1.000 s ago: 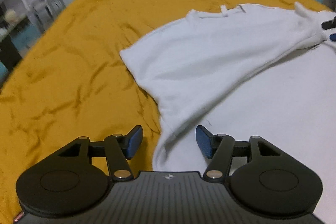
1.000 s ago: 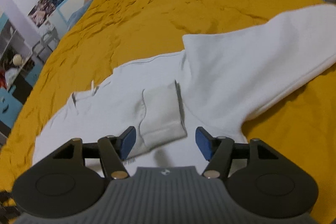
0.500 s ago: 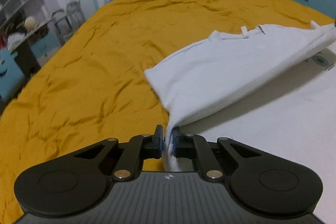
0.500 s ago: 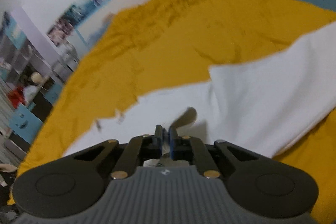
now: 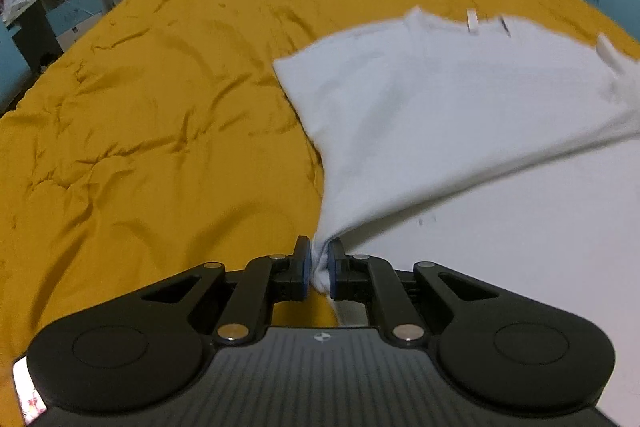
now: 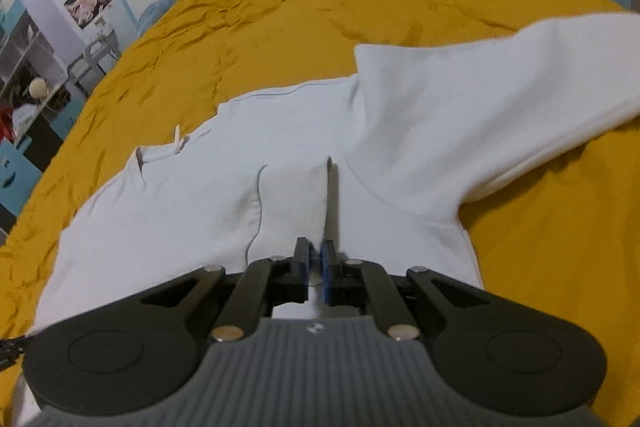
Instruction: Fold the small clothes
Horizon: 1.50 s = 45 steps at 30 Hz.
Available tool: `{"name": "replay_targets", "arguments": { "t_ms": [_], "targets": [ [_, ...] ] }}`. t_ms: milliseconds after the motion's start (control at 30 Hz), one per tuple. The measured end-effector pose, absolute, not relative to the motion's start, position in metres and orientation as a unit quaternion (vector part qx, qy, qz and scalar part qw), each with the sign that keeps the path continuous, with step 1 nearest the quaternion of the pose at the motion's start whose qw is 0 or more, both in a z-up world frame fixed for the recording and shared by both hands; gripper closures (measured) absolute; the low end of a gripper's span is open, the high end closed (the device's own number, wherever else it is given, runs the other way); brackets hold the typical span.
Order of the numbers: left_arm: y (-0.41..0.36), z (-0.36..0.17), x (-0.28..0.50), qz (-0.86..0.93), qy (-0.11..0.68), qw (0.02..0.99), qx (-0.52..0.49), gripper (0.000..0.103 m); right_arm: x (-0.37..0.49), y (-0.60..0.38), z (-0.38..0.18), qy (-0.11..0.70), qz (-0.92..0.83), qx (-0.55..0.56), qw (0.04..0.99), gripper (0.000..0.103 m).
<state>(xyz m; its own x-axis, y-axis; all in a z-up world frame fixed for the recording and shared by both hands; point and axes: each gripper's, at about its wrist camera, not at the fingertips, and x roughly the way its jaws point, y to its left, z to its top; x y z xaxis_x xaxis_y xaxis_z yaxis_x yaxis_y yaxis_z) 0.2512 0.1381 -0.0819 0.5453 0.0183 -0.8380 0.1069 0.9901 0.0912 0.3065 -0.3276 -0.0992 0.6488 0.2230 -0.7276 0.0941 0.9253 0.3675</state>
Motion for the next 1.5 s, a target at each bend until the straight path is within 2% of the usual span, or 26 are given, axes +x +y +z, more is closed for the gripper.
{"name": "replay_targets", "arguments": {
  "t_ms": [133,200,267,367,433,500,567,667,967,1000,1033,1067,1100,1233,1367,1433,1500],
  "targets": [
    [0.144,-0.074,0.252,-0.008,0.514,0.857,0.049,0.096,0.306,-0.324,-0.096,0.432,0.024,0.154,0.888,0.103],
    [0.147,-0.067,0.251,0.004,0.53,0.847,0.053,0.096,0.301,-0.327,-0.094,0.434,0.017,0.147,0.889,0.1],
    [0.151,-0.051,0.244,-0.015,0.503,0.864,0.031,0.095,0.296,-0.334,-0.086,0.428,0.016,0.142,0.893,0.095],
    [0.155,-0.03,0.246,-0.025,0.458,0.888,-0.005,0.093,0.288,-0.343,-0.077,0.415,0.016,0.133,0.9,0.093],
    [0.155,-0.026,0.259,-0.009,0.429,0.903,-0.026,0.083,0.287,-0.348,-0.073,0.406,0.011,0.131,0.904,0.089],
    [0.16,-0.03,0.279,-0.006,0.412,0.908,-0.076,0.061,0.286,-0.353,-0.069,0.399,0.007,0.133,0.907,0.087],
    [0.168,-0.04,0.3,-0.015,0.391,0.91,-0.138,0.055,0.285,-0.355,-0.065,0.392,0.007,0.138,0.909,0.085],
    [0.18,-0.057,0.332,-0.003,0.379,0.905,-0.191,0.053,0.283,-0.354,-0.061,0.383,0.016,0.133,0.914,0.082],
    [0.229,-0.109,0.397,0.019,0.387,0.864,-0.322,0.053,0.294,-0.358,-0.067,0.365,0.006,0.118,0.924,0.078],
    [0.229,-0.113,0.401,0.011,0.39,0.86,-0.329,0.059,0.296,-0.36,-0.068,0.363,0.0,0.118,0.924,0.078],
    [0.228,-0.116,0.405,0.001,0.393,0.858,-0.33,0.069,0.298,-0.363,-0.07,0.363,-0.006,0.119,0.924,0.078],
    [0.225,-0.118,0.409,-0.008,0.396,0.858,-0.325,0.091,0.3,-0.366,-0.072,0.364,-0.013,0.118,0.924,0.078],
    [0.221,-0.116,0.41,-0.009,0.395,0.864,-0.311,0.098,0.303,-0.369,-0.074,0.366,-0.018,0.117,0.923,0.078],
    [0.218,-0.097,0.409,-0.015,0.361,0.893,-0.269,0.1,0.308,-0.38,-0.079,0.366,-0.04,0.111,0.923,0.078],
    [0.208,-0.102,0.422,-0.009,0.402,0.896,-0.187,0.099,0.313,-0.4,-0.081,0.364,-0.077,0.106,0.922,0.078],
    [0.206,-0.108,0.426,-0.011,0.412,0.893,-0.18,0.099,0.316,-0.414,-0.082,0.363,-0.098,0.118,0.919,0.078],
    [0.208,-0.105,0.422,0.004,0.4,0.897,-0.189,0.09,0.317,-0.433,-0.081,0.358,-0.113,0.149,0.915,0.075]
  ]
}}
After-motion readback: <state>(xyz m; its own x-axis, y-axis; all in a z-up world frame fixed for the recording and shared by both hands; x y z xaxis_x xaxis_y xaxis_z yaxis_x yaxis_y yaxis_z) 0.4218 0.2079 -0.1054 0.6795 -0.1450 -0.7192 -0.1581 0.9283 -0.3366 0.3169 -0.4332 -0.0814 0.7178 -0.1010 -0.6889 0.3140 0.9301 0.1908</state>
